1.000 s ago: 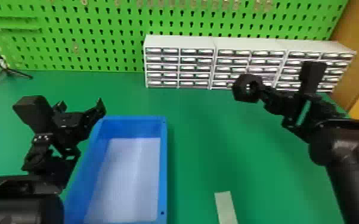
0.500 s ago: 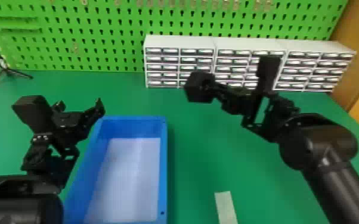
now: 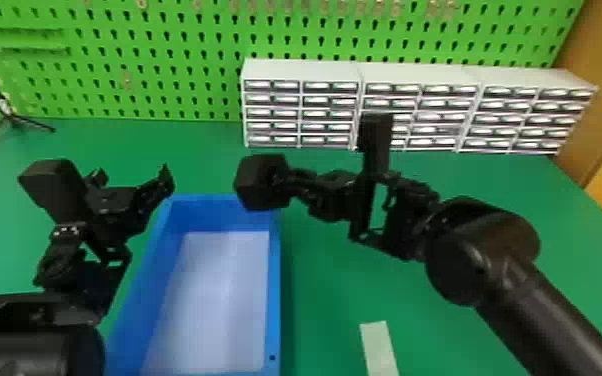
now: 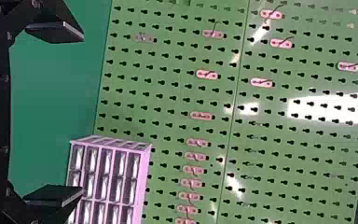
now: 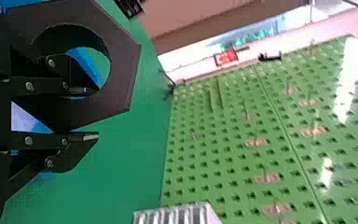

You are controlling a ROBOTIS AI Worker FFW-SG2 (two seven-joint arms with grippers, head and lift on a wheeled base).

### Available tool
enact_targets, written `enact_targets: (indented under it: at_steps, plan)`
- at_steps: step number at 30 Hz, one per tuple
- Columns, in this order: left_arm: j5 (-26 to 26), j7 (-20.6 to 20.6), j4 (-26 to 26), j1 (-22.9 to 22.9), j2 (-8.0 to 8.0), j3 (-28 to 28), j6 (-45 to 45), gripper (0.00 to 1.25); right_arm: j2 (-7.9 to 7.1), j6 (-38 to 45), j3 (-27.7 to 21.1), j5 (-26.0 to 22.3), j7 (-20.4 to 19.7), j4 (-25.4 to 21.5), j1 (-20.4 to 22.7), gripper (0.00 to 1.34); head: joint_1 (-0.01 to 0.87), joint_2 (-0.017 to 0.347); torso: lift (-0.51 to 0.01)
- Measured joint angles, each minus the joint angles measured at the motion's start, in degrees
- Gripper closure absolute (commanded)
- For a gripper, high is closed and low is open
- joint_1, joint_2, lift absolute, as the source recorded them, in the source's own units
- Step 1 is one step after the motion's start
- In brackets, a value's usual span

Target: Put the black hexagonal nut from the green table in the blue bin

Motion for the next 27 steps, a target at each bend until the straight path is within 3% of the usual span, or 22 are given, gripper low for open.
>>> enact_targets:
  at_steps: [10,27]
  plan:
    - [-0.02,0.0,0.0,0.0,0.0,0.1,0.0,0.13,-0.85,-1.16,7.83,-4.59,-0.03,-0.16,-1.46,1.04,0.692,0.008,-0.097]
    - [-0.1,0.0,0.0,-0.08,0.0,0.16,0.0,0.13,-1.93,-1.26,12.92,-6.99,-0.03,-0.25,-3.28,1.04,0.692,0.008,-0.097]
